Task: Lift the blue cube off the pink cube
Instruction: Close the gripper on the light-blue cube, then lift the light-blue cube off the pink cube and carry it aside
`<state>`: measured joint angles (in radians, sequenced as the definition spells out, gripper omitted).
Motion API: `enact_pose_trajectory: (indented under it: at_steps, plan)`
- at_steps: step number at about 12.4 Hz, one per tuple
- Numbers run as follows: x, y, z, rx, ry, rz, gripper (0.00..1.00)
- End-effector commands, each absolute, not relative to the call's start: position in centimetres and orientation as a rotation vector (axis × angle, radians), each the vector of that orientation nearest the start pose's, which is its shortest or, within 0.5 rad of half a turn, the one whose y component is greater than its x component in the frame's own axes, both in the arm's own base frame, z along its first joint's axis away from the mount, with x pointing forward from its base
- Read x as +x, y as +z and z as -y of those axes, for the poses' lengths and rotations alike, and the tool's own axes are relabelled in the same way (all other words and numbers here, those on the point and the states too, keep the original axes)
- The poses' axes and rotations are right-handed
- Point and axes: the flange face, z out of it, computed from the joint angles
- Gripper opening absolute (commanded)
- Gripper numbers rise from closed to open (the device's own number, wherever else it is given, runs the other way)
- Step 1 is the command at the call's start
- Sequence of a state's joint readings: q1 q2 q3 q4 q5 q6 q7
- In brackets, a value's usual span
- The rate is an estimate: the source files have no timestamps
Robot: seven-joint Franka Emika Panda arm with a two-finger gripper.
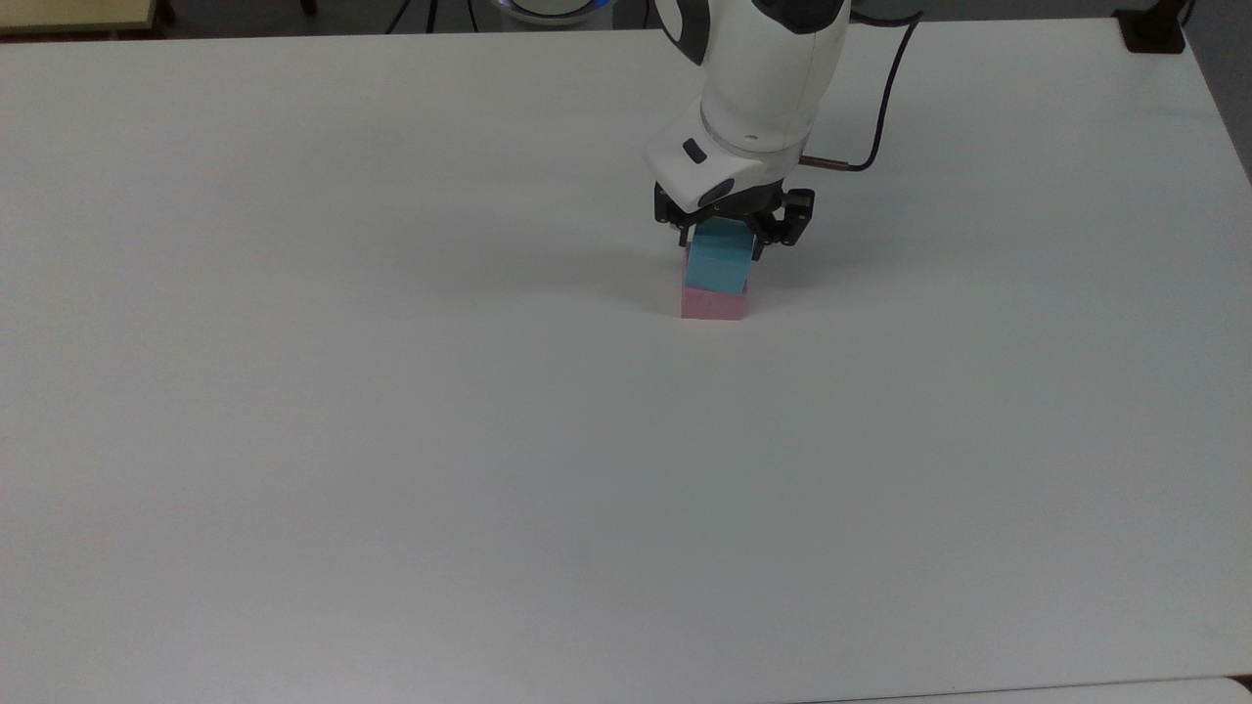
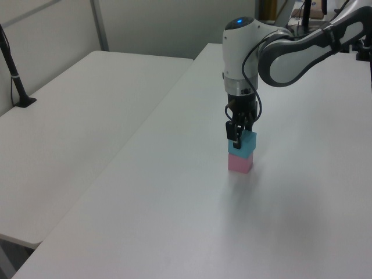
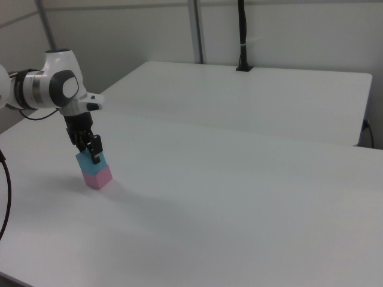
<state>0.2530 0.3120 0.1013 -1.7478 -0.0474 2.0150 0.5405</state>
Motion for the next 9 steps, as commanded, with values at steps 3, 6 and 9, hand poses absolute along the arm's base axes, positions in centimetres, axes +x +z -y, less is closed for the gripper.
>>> enact_pose_trajectory:
  at_steps: [3, 6, 9]
  plan:
    - [57.6, 43.2, -22.9, -3.185, 0.009, -0.212, 0.47]
    - [52.3, 44.0, -24.0, -3.246, 0.002, -0.085, 0.47]
    - [48.8, 42.4, -25.3, -3.268, 0.050, -0.035, 0.47]
